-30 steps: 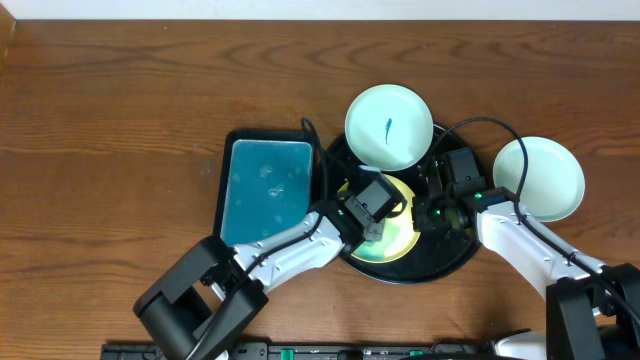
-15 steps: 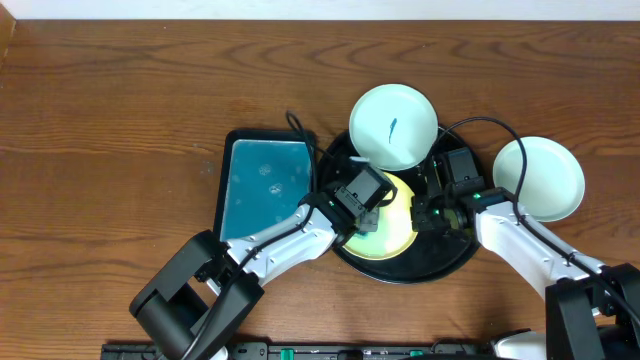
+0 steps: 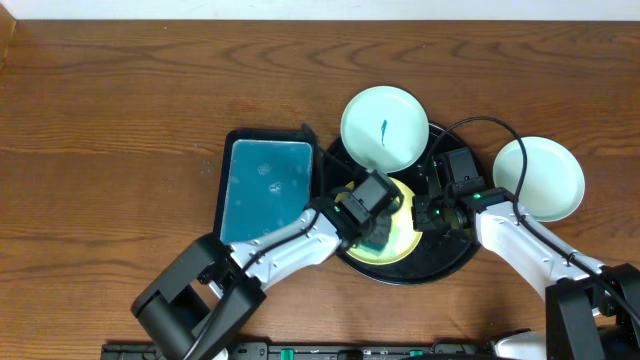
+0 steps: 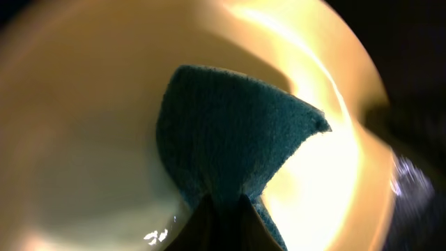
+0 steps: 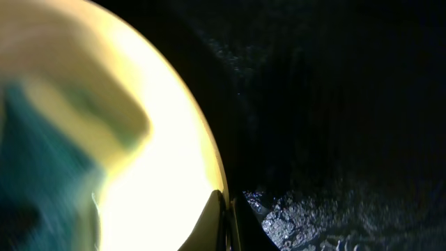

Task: Clean dirty plates on tray and stack at the side
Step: 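Scrub the yellow plate with the sponge in the left gripper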

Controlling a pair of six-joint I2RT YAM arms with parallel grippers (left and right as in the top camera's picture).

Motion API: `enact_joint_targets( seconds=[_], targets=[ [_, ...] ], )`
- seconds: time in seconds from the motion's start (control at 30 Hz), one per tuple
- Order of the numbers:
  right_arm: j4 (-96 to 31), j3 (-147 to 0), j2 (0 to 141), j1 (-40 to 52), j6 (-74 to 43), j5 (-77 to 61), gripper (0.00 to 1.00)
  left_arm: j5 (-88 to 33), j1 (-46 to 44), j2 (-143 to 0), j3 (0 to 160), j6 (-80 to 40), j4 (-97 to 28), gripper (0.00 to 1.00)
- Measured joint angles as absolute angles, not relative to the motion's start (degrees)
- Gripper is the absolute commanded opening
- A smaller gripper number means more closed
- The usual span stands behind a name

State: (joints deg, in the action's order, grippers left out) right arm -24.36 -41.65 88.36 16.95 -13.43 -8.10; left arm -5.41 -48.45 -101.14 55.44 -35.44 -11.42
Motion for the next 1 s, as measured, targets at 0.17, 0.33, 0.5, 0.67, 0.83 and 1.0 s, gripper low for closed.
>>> enact_joint_targets(
  seconds=[0.17,0.33,0.5,0.67,0.83,1.0],
  targets=[
    [-24.4,-41.65,88.36,16.97,-13.47,-9.56,0.01,-0.3,-42.33,-101.14,55.44,-36.03,-10.68,0.08],
    [-24.23,-41.65,88.36,17.12,-13.65,-10.5,0.01,-0.54,-39.53,-100.9,55.44,-36.03,-11.0,0.07],
    [-24.18,-41.65,88.36,17.12,-13.65,-10.41,0.01,-5.78,-39.27,-100.82,55.44,-36.27,-10.85,0.07],
    [-24.23,-41.65,88.36,17.1,-13.65,-9.69,0.01,-10.92,-43.03,-100.82,55.44,-36.93,-10.9,0.07],
    [-24.29,-41.65,88.33,17.1,-13.63,-9.39,0.01,-13.41,-49.39,-100.84,55.44,-37.52,-10.87,0.07],
    [-24.4,-41.65,88.33,17.1,-13.63,-9.28,0.01,-13.21,-50.41,-100.84,55.44,-35.59,-10.9,0.07]
  ],
)
